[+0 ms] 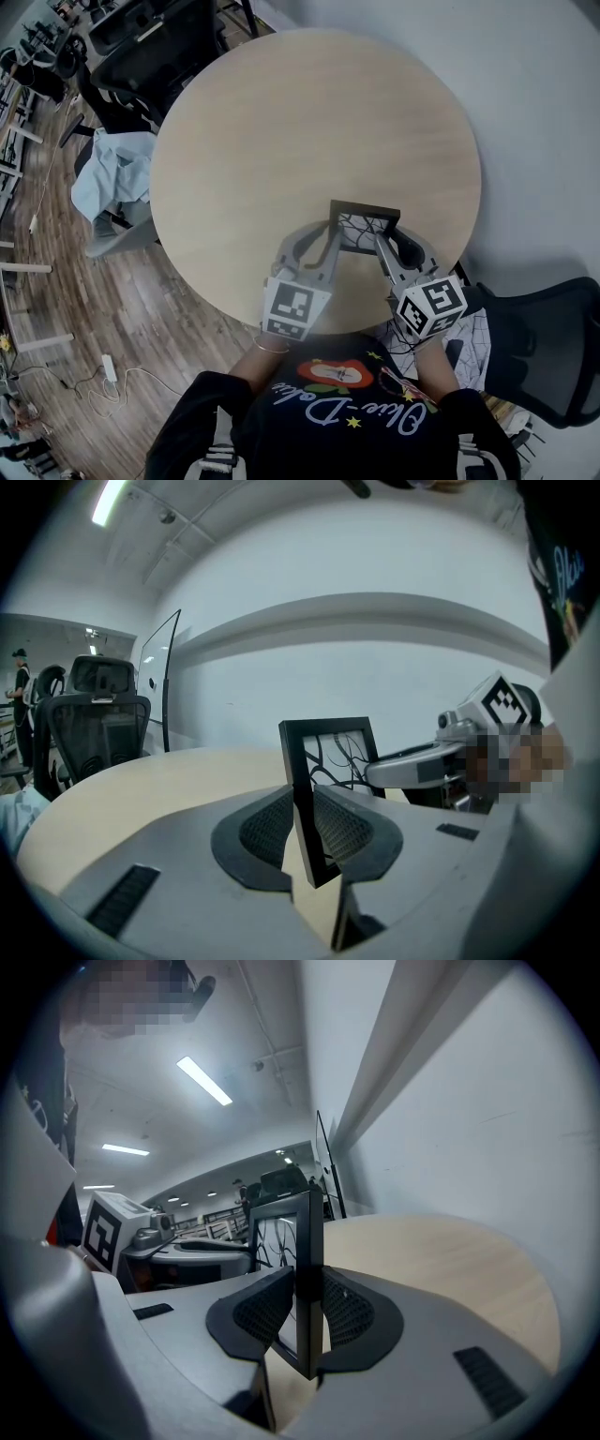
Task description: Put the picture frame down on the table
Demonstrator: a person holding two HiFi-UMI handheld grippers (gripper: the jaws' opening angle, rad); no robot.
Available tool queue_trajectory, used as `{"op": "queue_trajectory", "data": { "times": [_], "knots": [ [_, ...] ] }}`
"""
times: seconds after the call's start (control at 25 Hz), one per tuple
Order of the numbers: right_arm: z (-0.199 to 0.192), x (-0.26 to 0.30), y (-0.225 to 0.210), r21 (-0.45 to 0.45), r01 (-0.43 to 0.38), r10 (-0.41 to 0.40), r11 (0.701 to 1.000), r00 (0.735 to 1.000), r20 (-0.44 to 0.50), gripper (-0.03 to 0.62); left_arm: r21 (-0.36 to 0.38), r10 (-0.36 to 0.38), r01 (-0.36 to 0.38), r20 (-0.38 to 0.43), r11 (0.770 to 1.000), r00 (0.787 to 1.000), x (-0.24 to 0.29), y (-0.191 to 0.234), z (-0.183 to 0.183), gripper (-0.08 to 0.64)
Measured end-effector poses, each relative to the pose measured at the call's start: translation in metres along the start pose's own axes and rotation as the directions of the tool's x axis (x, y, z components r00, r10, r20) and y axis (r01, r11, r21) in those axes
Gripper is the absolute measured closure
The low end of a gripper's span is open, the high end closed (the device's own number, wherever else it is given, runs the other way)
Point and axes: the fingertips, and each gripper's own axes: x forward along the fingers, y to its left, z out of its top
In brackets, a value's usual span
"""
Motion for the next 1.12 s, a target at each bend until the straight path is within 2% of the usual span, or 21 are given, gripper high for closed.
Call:
{"op": "queue_trajectory", "data": {
  "times": [0.56, 1.12],
  "knots": [
    [-0.016, 0.027, -0.017, 0.046, 0.037, -0.035, 0.998, 0.998, -0.057, 0.514, 0.006, -0.035, 0.035, -0.066, 0.999, 0.997, 0.027, 0.019, -0.017, 0.511],
    [-0.039, 0.048, -0.026, 0.1, 0.031, -0.018, 0.995, 0.991, -0.129, 0.514, -0.01, -0.035, 0.034, -0.135, 0.999, 0.99, 0.042, 0.031, -0.042, 0.509]
  ]
}}
